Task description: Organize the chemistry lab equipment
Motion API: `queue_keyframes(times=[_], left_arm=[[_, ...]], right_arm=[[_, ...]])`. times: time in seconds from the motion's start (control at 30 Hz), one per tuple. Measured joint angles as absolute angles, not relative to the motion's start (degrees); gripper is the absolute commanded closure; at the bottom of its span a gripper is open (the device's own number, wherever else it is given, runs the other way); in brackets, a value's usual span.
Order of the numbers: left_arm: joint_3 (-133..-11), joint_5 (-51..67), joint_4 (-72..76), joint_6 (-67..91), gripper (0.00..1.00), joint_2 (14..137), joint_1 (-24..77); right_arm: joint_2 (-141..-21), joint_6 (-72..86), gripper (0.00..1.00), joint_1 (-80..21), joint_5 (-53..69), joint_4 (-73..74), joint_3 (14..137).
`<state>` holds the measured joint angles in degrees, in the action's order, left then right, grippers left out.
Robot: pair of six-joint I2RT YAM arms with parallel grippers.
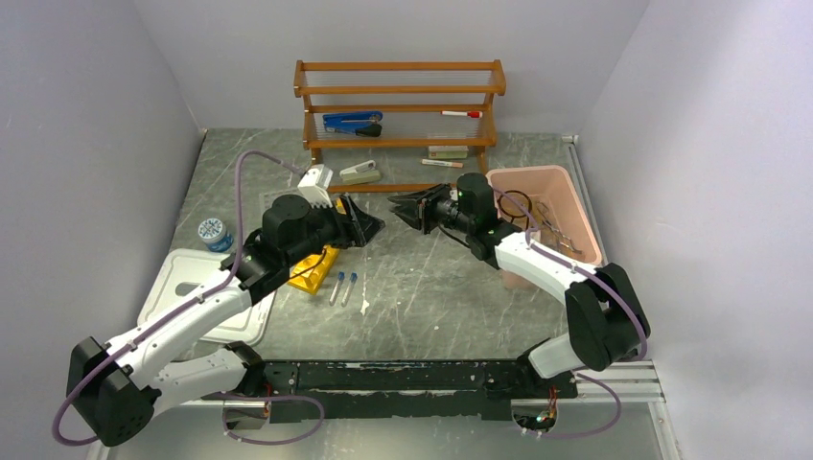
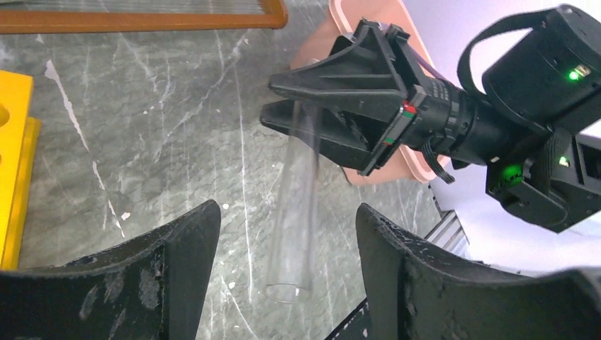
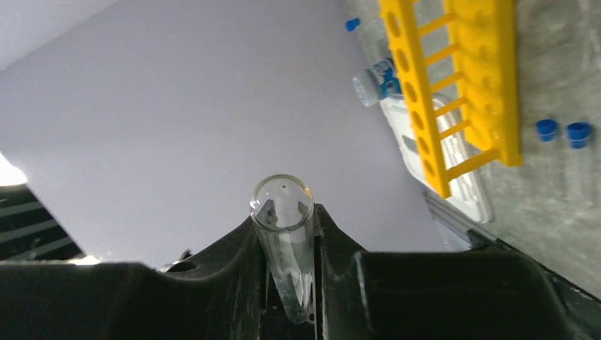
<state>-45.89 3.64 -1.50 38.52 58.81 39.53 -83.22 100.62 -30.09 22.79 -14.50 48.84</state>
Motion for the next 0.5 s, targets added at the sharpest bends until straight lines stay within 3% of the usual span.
queue_keyframes(times=[0.23, 0.4, 0.5], left_arm=[[-45.0, 0.0, -0.3, 42.8, 0.39, 56.6, 39.5], [-43.0, 0.0, 3.1, 45.1, 0.39, 55.4, 39.5], [-42.9, 0.0, 4.2, 45.8, 0.45, 55.5, 39.5]], right_arm=[[-83.2, 107.0, 0.85, -30.1, 24.3, -20.2, 48.1], [-83.2, 110.1, 0.86, -30.1, 24.4, -21.3, 47.1], [-82.9, 111.0, 0.86, -30.2, 24.1, -21.2, 47.1]])
